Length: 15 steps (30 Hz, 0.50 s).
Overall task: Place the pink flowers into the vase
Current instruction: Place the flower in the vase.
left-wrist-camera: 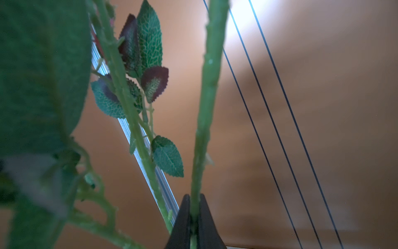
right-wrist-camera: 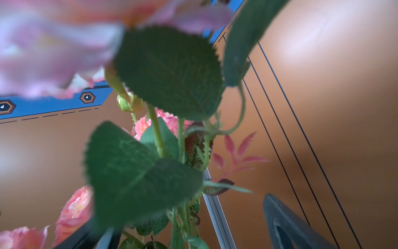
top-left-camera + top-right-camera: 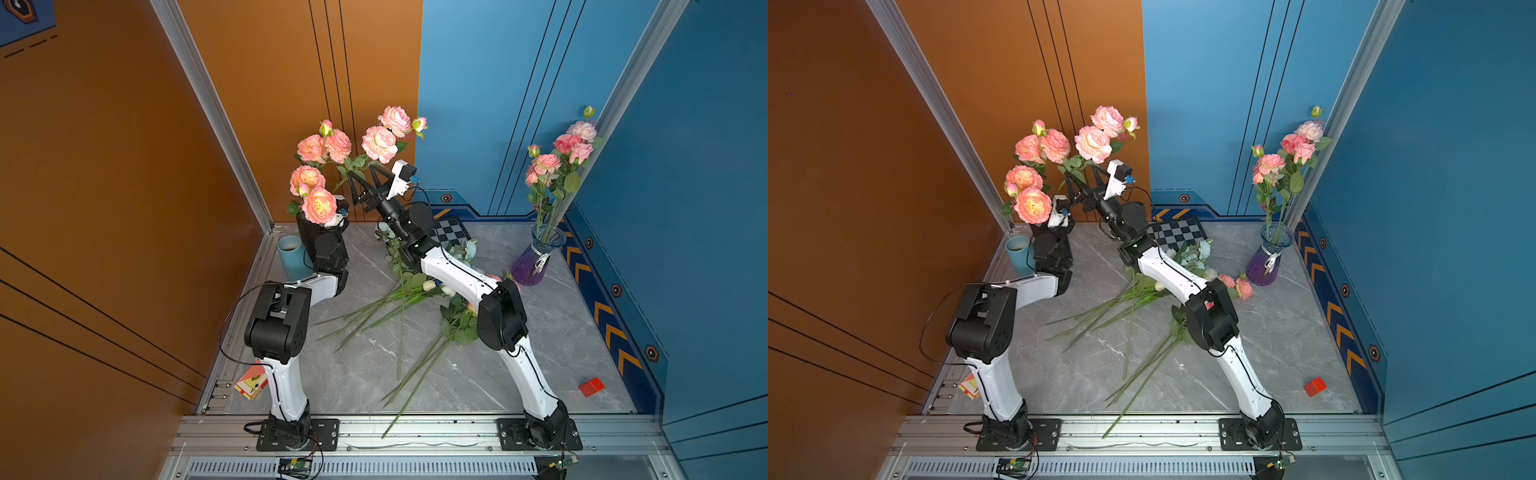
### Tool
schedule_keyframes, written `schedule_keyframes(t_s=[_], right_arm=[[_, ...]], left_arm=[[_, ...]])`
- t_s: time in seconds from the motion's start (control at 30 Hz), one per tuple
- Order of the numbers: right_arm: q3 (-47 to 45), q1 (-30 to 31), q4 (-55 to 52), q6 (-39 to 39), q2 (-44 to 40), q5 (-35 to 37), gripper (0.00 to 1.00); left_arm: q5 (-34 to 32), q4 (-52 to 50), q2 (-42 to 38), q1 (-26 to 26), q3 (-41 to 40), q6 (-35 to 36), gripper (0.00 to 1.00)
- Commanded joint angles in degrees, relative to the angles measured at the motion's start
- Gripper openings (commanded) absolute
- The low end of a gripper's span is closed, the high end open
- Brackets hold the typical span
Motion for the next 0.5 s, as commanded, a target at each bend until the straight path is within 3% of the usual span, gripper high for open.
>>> schedule_keyframes(t_s=[0.0,0.47], right_arm=[[-2.87,-1.66,3.75,0.67,-3.63,-1.78,1.0],[-17.6,-2.82,10.84,2.55,-9.06,-0.97,1.0]], left_arm=[[-2.59,-0.81,-0.66,0.21,1.5,-2.67,0.0],[-3.09,-4.7,-0.33,2.21,2.32,-6.98,0.0]])
